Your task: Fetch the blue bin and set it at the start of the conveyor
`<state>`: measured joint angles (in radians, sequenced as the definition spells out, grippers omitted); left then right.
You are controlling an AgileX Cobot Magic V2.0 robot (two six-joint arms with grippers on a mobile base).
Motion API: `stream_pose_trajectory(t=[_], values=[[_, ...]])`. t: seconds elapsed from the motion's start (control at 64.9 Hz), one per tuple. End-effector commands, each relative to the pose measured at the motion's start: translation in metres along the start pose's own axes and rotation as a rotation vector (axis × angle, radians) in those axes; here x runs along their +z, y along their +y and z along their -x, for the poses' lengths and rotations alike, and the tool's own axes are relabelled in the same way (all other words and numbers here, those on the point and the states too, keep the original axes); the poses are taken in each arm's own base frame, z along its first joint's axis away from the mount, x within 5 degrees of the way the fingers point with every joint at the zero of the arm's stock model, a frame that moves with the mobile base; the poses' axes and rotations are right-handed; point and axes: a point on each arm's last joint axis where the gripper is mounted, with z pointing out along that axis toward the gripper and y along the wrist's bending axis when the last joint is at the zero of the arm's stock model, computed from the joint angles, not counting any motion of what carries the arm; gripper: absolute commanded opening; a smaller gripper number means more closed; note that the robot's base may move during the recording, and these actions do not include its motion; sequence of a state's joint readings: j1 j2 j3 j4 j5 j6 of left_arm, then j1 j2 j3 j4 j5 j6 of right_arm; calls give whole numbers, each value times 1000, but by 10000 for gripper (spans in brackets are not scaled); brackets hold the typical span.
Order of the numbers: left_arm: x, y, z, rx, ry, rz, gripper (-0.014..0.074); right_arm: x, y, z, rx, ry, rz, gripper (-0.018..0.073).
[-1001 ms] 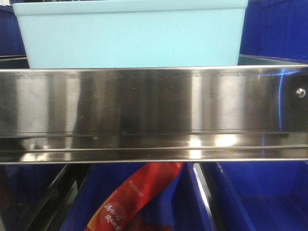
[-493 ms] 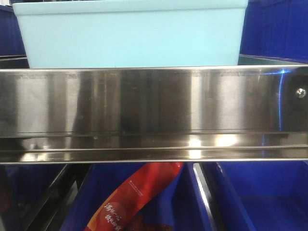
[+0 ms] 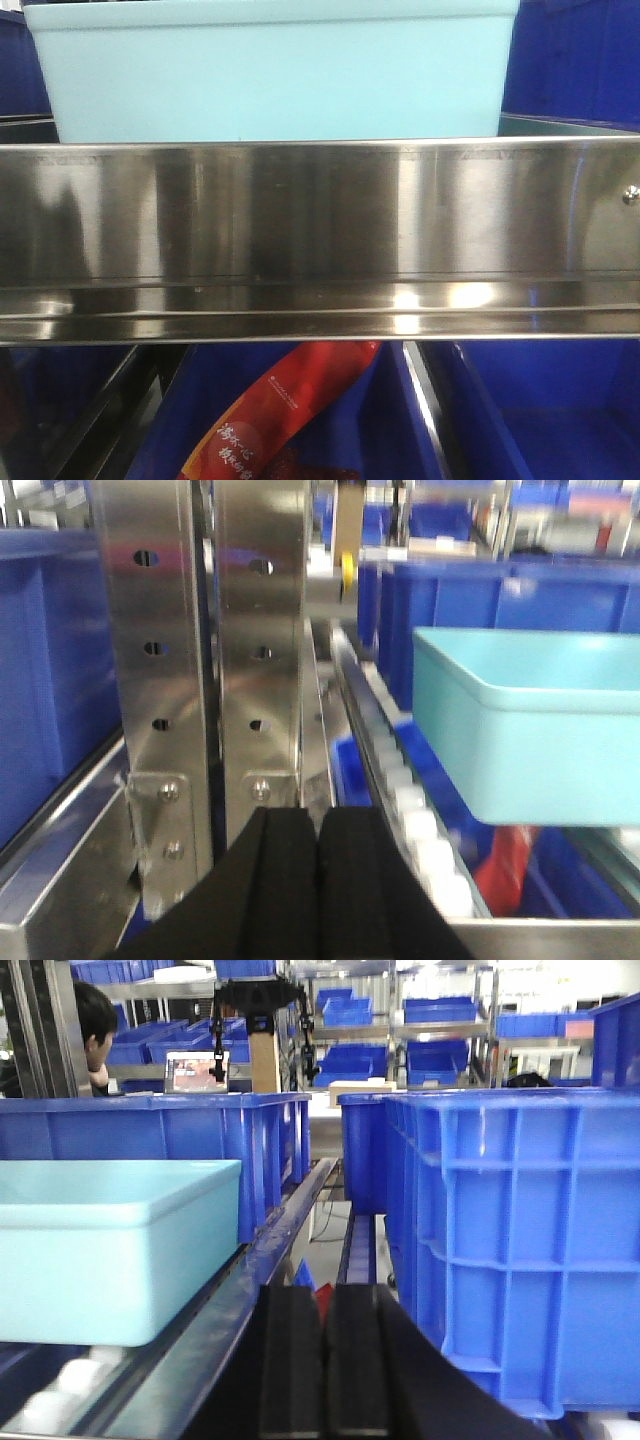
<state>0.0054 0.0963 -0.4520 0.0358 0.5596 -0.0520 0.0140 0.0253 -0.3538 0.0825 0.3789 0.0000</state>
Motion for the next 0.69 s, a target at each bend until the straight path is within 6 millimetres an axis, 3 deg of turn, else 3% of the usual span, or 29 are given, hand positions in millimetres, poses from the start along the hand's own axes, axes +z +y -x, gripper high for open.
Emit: stream_pose_trajectory(t=[0.0,0.139,0.339,0.539,0.678], values=[[-2,0,24,-6,81,4,-111,-3,4,22,28,71,14,-163],[7,-3,55,-30,161,-12,-111,-3,9,58,30,185,29,-163],[17,-5,78,-51,135,-29,-111,4,10,96,30,40,29,-163],[22,-6,86,-60,59,-35,-111,6,11,104,44,-40,34,-163],[41,-10,89,-89,170,-64,-111,19,16,97,138,117,82,-163]])
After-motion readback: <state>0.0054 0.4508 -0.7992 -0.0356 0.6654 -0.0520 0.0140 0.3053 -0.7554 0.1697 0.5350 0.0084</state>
